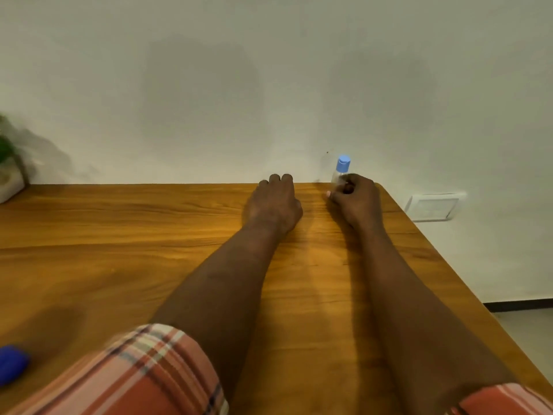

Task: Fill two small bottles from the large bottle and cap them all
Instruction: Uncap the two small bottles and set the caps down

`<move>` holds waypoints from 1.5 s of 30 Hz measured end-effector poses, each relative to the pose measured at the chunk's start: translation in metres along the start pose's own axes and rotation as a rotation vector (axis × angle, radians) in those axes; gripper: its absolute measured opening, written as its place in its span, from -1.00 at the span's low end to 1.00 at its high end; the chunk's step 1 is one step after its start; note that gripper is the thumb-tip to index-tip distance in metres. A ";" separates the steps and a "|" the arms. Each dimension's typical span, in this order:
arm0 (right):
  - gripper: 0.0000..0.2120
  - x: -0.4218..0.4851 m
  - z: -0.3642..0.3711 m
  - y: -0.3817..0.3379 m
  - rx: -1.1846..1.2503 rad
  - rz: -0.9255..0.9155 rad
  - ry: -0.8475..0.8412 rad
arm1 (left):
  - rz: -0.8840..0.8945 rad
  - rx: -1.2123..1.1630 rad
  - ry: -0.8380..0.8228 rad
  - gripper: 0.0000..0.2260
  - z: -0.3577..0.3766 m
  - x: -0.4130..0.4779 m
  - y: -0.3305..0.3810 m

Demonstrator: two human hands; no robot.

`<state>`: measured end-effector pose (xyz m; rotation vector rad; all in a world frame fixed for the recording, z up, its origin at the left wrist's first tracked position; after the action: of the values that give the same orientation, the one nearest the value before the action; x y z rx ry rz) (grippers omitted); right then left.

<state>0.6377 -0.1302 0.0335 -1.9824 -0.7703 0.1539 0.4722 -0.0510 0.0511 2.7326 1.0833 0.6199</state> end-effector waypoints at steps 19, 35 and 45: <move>-0.69 -0.270 -0.074 -0.018 0.077 0.067 0.021 | 0.021 -0.269 -0.048 -0.64 -0.066 -0.250 0.029; -0.68 -0.387 -0.038 -0.070 0.121 -0.034 -0.196 | 0.111 -0.401 0.040 -0.53 -0.115 -0.358 -0.008; -0.71 -0.381 -0.026 -0.066 0.344 0.013 -0.356 | 0.192 -0.380 0.089 -0.67 -0.119 -0.336 -0.004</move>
<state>0.3168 -0.3472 0.0246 -1.6501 -0.8891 0.6183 0.1989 -0.2802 0.0487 2.5079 0.6393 0.8800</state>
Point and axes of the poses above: each hand's wrist, its own x-axis towards the middle knuckle, its own z-axis out of the palm, y = z × x, the point moved 9 cm from there along x, towards the middle knuckle, and after that the axes turned 7 degrees about z, right-handed, at the moved point
